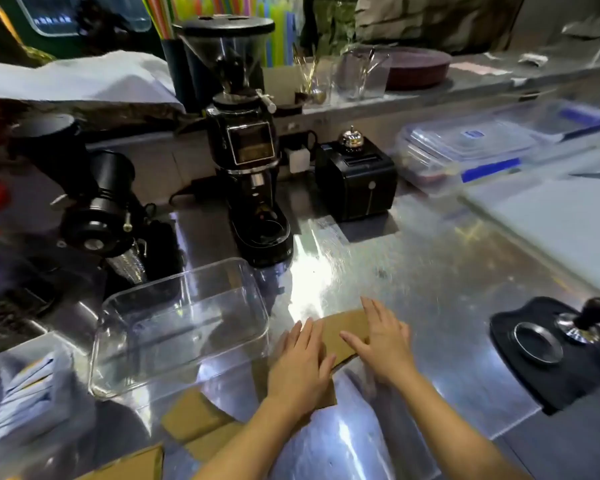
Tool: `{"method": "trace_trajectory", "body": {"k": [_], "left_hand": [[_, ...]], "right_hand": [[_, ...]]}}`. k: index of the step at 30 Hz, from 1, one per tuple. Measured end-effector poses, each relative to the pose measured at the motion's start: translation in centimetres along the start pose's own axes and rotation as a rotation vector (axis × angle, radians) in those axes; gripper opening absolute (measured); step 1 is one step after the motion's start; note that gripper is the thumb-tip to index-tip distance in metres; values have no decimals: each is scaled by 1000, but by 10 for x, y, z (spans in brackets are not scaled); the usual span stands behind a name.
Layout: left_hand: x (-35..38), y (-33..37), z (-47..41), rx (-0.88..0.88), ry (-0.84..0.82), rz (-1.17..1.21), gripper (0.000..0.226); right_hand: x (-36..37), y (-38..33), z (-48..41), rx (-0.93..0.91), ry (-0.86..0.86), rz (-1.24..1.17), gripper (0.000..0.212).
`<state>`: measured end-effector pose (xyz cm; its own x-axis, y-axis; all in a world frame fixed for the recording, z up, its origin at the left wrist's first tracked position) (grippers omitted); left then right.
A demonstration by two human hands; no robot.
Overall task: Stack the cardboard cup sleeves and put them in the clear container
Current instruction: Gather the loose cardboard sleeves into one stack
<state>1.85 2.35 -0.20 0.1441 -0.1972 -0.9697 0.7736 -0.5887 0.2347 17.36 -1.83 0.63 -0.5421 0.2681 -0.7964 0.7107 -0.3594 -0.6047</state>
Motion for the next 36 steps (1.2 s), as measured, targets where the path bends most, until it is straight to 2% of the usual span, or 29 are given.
{"method": "trace_trajectory", "body": {"k": [5,12,19,22,25,30,32,34,36], "left_hand": [[12,2,-7,-19,-80,72,59],[5,8,-15,-42,50,87,45],[1,8,-23,-89,97,153,47],[-3,6,-24,-138,91,288,34],[-8,3,-21,-232,17,470,16],[-12,-5,-9,-379,-45,746,20],[-11,-6,-3,-442,-107,900,18],[-10,-8,2,-511,-157,1013,18],[-11,-10,7,-558,-179,1062,15]], "right_hand": [[17,14,7,86,-56,-60,87],[18,11,7,98,-40,-134,84],[10,6,2,129,0,-219,79],[2,3,1,95,52,-315,75],[-5,-4,0,5,40,-448,72],[-11,-12,-10,-47,109,-647,51],[-9,-10,-19,-45,97,-579,45],[-1,-5,-29,-52,-41,-367,49],[8,0,-34,-55,-207,-198,63]]}}
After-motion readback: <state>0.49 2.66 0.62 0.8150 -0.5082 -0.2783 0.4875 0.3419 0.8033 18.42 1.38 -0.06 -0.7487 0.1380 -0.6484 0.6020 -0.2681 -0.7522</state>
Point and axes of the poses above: each hand's wrist, its own z-axis away from the middle knuckle, its own x-axis out of the palm, y = z × x, the point moved 3 cm from there along -z, towards the middle knuckle, and after that the axes turned 12 degrees about -z, right-handed, at the moved point
